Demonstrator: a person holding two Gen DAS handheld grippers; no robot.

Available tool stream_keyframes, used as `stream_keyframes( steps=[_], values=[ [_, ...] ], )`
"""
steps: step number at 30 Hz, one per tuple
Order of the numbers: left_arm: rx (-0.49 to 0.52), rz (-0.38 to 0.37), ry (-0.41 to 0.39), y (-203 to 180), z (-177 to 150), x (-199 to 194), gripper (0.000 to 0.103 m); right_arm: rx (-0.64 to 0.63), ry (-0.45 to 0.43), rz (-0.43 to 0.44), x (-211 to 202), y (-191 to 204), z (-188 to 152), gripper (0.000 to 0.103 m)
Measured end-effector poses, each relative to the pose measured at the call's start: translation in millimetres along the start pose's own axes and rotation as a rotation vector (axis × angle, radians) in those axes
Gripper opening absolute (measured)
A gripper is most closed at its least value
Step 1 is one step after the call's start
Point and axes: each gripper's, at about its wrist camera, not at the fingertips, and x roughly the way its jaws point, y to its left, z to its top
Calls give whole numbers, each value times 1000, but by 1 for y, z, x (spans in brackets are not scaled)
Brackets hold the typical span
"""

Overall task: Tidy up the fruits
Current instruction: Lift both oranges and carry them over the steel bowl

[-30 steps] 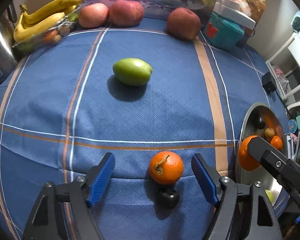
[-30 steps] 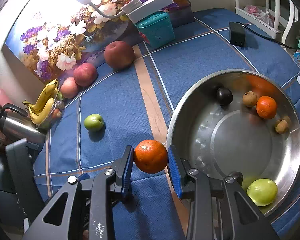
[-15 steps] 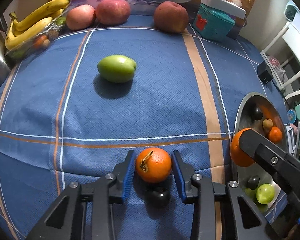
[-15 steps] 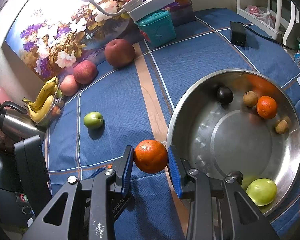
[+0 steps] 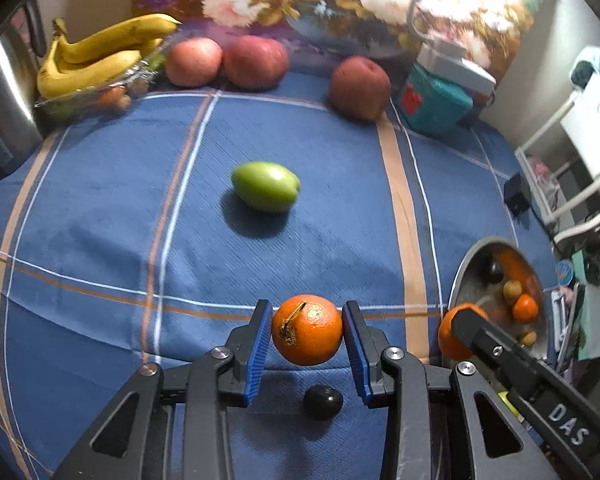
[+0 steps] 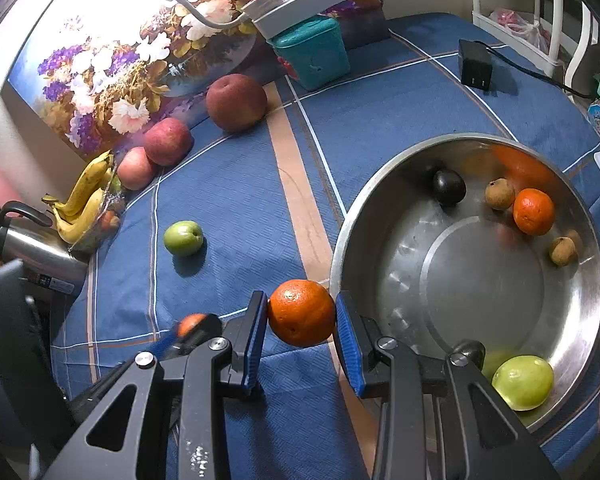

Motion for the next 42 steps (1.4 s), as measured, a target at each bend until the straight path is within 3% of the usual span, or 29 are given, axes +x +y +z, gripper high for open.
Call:
stream_keyframes(
  steps=[11, 16, 26, 42],
  values=[
    [-24, -28, -59, 3, 7, -24, 38, 24, -10, 3, -6, -11, 3, 36],
    [3, -41, -67, -9, 6, -28, 38, 44, -29, -45, -11, -23, 5, 36],
    [88, -60, -64, -42, -3, -29, 38, 118, -76, -118, -26, -59, 10, 36],
    [276, -84, -30, -112, -32, -16, 39, 199, -138, -167, -49, -94, 15, 37]
  ],
)
